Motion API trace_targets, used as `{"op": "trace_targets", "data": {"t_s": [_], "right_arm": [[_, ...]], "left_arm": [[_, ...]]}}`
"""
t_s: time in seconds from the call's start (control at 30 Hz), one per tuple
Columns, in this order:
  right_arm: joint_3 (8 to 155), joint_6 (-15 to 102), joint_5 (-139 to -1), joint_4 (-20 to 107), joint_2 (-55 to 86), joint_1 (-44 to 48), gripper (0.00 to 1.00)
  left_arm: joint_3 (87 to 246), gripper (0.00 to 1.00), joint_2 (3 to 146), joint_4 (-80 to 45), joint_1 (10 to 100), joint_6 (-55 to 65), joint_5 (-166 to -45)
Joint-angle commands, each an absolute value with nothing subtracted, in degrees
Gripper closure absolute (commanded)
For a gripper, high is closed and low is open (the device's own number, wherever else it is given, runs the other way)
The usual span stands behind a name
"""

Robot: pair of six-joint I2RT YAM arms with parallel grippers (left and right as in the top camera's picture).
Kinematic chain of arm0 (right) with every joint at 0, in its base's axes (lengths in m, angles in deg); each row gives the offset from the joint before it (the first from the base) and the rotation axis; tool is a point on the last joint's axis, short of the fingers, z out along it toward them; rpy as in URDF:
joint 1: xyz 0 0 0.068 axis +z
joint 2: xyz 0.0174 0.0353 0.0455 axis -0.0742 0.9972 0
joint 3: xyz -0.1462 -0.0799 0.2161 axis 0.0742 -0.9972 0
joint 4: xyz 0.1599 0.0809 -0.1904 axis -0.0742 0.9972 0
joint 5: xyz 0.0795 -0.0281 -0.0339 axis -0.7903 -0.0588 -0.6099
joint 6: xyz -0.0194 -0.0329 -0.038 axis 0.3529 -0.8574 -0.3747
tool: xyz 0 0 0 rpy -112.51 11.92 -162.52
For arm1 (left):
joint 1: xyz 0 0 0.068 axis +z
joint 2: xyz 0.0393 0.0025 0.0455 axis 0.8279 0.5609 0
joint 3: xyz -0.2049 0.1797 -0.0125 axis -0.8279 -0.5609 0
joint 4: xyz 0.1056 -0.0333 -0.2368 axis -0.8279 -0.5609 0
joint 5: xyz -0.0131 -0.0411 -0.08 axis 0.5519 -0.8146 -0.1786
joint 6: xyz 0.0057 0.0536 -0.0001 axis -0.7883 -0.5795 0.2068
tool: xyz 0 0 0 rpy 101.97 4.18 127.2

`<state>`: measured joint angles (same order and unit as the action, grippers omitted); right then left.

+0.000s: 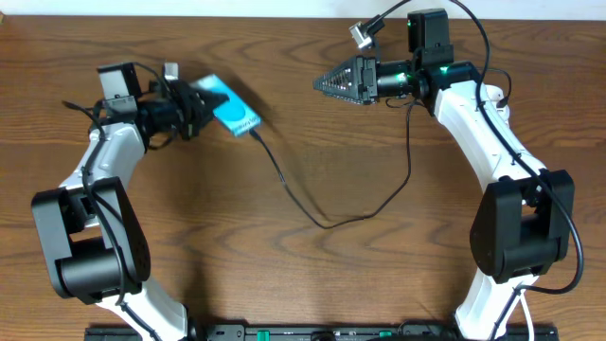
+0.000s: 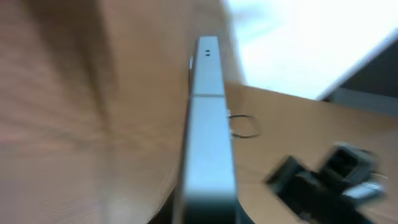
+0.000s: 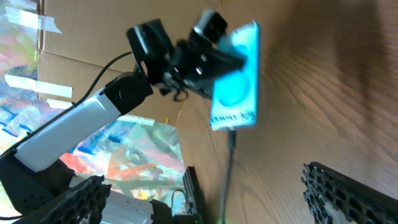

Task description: Plug charger to phone and switch on socket

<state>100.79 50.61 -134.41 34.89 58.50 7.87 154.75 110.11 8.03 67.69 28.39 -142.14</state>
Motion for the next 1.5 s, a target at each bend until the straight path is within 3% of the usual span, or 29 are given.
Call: {"op": "trace_targets", "data": {"t_s": [0.0, 0.2, 0.67, 1.47], "right_arm": [[101.6, 51.0, -135.4, 35.0, 56.4, 7.6, 0.01], [101.6, 51.0, -135.4, 35.5, 56.3, 7.9, 0.01], [101.6, 50.9, -135.4, 36.1, 56.3, 10.8, 0.01], [101.5, 50.9, -133.9, 37.0, 56.3, 12.7, 0.01]], "left_arm": [[155.5, 0.93, 109.8, 0.4, 67.2, 14.5, -132.1], [155.5, 0.93, 109.8, -9.9, 66.1, 4.5, -124.5], [153.8, 0.93, 109.8, -14.2, 61.2, 2.4, -111.3], [149.3, 0.93, 109.8, -14.2, 60.2, 5.6, -110.8]]}}
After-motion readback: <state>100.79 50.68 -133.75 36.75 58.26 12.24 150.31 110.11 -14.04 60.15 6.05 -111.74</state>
